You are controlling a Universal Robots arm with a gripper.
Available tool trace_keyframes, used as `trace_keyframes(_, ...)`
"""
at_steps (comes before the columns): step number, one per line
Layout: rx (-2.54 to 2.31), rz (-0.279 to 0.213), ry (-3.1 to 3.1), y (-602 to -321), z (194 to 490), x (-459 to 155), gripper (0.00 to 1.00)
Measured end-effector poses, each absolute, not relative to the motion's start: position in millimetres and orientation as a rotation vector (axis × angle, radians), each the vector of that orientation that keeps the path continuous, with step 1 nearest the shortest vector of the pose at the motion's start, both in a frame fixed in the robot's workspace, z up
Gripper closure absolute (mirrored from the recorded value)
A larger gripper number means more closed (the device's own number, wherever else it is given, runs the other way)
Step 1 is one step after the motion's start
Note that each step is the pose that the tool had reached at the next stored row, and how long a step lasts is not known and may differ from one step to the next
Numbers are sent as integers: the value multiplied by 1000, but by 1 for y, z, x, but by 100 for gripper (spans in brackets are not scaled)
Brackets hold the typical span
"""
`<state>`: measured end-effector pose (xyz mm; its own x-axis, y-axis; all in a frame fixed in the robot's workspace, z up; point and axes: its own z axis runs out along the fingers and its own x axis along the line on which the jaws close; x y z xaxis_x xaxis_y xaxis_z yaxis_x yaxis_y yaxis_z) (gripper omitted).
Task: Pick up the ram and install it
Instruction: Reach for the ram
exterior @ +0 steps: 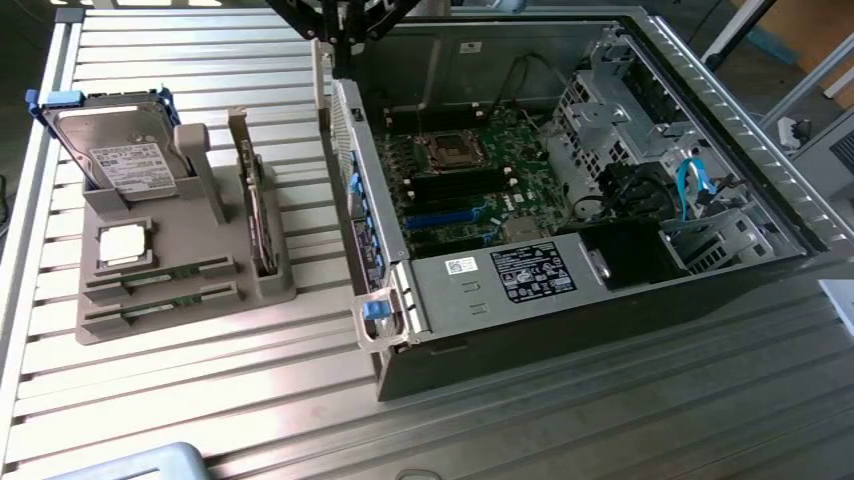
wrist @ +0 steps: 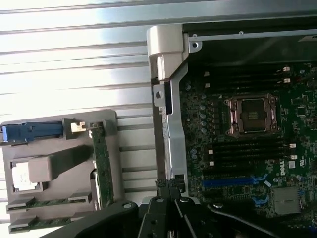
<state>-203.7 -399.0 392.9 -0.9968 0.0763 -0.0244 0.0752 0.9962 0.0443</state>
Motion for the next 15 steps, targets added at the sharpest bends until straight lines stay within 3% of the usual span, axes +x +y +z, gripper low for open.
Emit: trace_keyframes(15,118,68,3112,-399,393,-252,89)
